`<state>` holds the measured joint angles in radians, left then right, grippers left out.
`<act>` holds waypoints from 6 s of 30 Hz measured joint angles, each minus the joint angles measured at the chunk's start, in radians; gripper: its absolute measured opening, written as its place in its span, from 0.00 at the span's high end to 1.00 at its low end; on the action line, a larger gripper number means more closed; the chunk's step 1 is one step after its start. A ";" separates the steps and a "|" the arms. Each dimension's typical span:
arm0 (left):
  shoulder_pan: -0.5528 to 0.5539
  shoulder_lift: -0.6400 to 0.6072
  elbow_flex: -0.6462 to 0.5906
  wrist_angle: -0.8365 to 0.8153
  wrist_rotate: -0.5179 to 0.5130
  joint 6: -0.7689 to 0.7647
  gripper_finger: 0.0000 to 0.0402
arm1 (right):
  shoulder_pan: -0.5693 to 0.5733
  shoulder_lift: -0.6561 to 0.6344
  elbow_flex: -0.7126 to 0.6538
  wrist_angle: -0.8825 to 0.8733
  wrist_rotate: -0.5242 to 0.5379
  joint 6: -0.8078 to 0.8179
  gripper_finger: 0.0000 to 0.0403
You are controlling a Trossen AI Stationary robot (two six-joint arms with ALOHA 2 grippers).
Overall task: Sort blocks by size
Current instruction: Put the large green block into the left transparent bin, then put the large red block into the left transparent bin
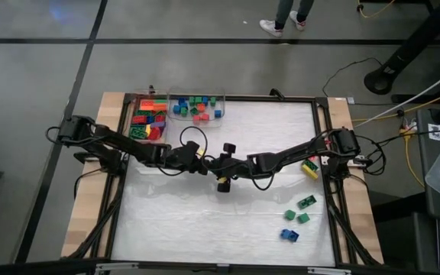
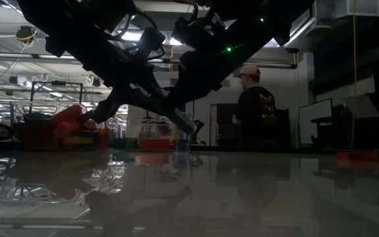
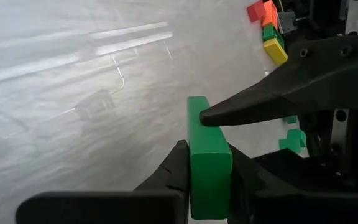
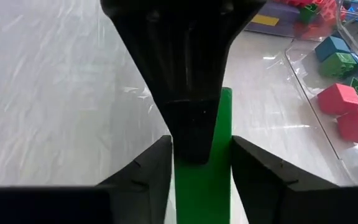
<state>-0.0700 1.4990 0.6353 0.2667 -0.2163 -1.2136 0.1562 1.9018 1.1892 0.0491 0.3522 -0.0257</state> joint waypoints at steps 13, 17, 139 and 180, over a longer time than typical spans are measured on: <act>0.132 -0.203 0.000 -0.205 -0.016 0.195 0.90 | 0.002 -0.028 0.223 -0.621 -0.012 0.014 0.33; 0.228 -0.370 0.000 -0.337 -0.062 0.306 0.89 | 0.001 -0.030 0.332 -0.912 0.002 -0.005 0.32; 0.546 -0.773 -0.056 -0.526 0.221 0.624 0.58 | -0.461 -0.291 -0.254 0.285 -0.669 0.032 0.68; 0.123 -0.107 -0.039 0.529 -0.312 1.304 0.58 | -0.280 -0.292 -0.254 0.609 0.081 0.448 0.66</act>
<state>0.0532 1.3920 0.5959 0.7953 -0.5285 0.0906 -0.1238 1.6096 0.9356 0.6579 0.4332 0.4221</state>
